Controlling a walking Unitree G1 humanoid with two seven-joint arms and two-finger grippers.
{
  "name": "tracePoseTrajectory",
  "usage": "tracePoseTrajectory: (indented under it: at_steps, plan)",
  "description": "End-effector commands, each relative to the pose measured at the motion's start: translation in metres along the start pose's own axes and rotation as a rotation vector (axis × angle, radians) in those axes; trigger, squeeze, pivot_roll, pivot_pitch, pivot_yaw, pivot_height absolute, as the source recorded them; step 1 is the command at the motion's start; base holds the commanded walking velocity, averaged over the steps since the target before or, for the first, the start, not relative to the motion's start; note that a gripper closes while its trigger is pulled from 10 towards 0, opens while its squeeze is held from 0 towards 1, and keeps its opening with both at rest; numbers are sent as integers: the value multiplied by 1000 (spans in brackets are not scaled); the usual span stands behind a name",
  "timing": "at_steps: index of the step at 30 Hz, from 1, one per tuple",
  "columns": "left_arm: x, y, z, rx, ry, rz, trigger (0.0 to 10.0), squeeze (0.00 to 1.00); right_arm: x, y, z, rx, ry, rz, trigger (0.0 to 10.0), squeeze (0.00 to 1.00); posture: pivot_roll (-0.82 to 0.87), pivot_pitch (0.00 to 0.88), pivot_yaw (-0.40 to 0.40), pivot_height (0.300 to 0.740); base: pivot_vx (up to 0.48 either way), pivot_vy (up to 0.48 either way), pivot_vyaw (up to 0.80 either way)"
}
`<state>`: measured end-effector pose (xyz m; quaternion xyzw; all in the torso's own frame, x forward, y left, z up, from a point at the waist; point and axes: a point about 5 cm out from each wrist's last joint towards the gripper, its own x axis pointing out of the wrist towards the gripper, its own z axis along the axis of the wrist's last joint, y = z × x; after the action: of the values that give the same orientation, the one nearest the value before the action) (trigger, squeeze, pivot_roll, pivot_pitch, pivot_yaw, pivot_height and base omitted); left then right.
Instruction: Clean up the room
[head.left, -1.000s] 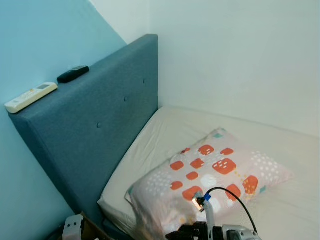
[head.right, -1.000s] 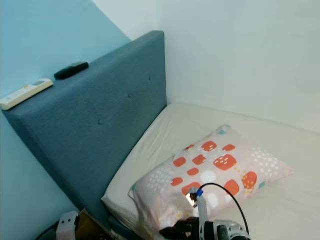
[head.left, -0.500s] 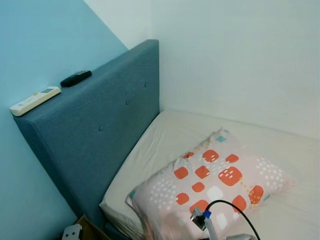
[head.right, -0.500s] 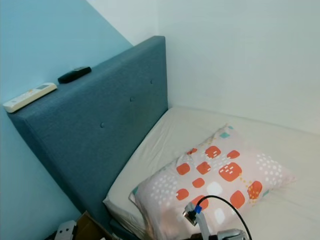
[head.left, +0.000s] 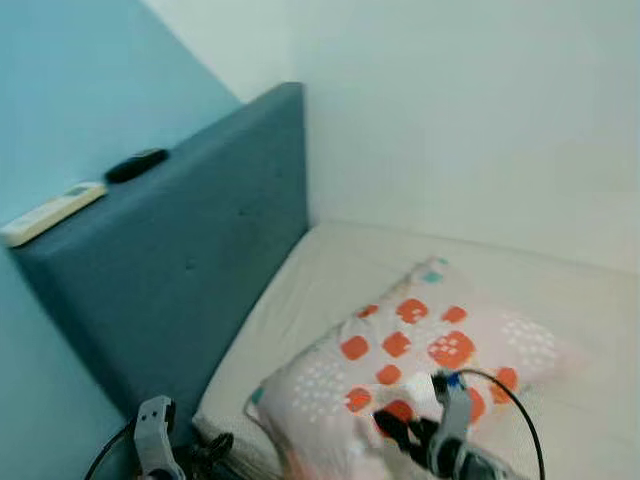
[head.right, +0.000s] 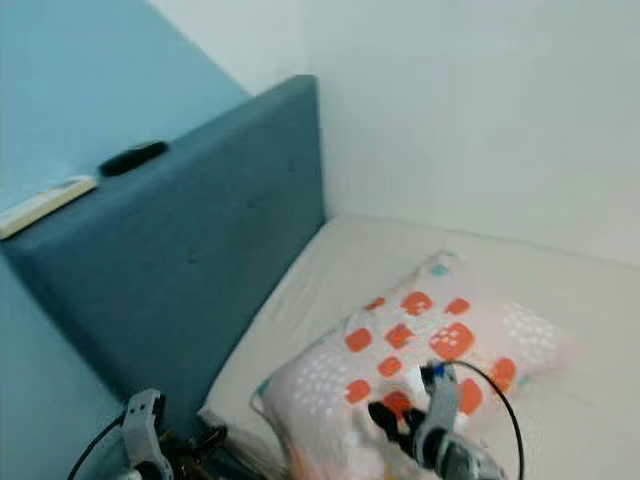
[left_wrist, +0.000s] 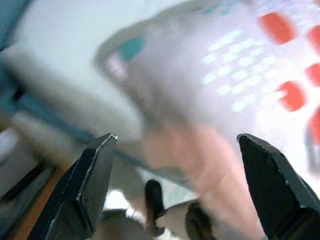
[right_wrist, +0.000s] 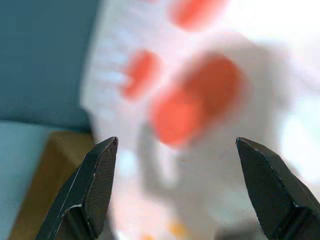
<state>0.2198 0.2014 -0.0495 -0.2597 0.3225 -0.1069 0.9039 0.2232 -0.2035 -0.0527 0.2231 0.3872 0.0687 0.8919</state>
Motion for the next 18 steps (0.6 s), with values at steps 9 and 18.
tracePoseTrajectory:
  at_steps: [9,18]
  plan:
    - [6,-7,11,39,-28,-35,10000,0,-7,-11,-30,70,47,-142,10000,0,-40,0,28,740,0,0,-621]
    - [9,-1,19,232,-23,194,10000,0,-10,-14,-46,66,77,-233,10000,0,-53,0,37,740,0,0,-632]
